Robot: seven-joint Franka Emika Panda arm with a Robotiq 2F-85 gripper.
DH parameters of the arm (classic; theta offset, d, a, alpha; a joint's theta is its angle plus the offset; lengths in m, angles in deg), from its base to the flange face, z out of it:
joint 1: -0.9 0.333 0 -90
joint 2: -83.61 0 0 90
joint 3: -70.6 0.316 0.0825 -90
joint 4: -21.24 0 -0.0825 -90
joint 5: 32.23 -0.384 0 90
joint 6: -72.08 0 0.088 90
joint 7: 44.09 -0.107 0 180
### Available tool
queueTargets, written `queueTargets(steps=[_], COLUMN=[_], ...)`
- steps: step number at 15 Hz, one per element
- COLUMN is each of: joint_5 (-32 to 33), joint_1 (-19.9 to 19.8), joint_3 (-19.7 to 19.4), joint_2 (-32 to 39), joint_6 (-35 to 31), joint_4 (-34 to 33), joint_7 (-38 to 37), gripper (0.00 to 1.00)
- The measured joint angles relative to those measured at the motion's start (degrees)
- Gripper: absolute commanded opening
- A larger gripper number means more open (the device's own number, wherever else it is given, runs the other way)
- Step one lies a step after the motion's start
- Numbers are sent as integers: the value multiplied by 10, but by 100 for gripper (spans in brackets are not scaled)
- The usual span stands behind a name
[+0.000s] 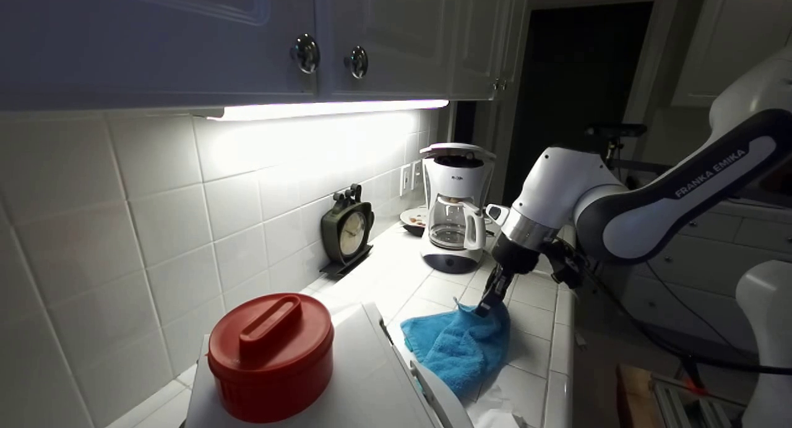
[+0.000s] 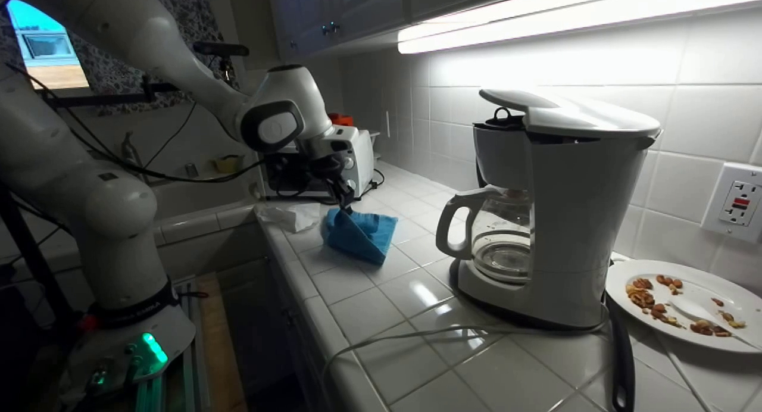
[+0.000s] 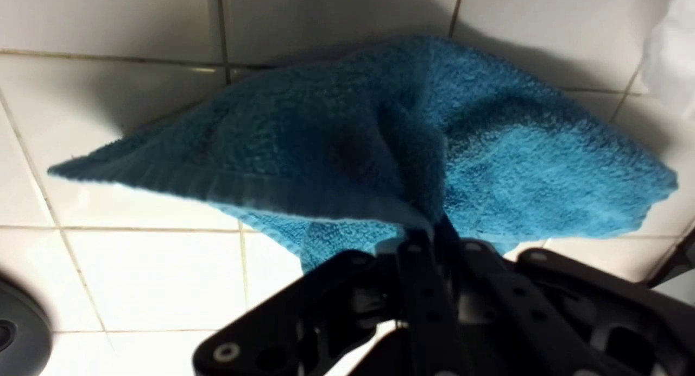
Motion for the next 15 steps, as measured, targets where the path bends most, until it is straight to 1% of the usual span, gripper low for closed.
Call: queueTargets(steps=[3, 7, 8, 9, 11, 12, 14, 15], joint_5=[0, 1, 1, 1, 1, 1, 3, 7], joint_1=[2, 2, 2, 4, 13, 18, 18, 15], joint_3=[-8, -10, -10, -12, -17, -19, -20, -20], joint_2=[-47, -93, -99, -101, -101, -100, -98, -97], joint_6=[73, 144, 157, 167, 184, 192, 205, 209], joint_4=[0, 1, 1, 1, 2, 3, 3, 3], joint_7=[27, 48, 51, 54, 56, 56, 55, 54], gripper=[5, 5, 31, 32, 44, 52, 65, 73])
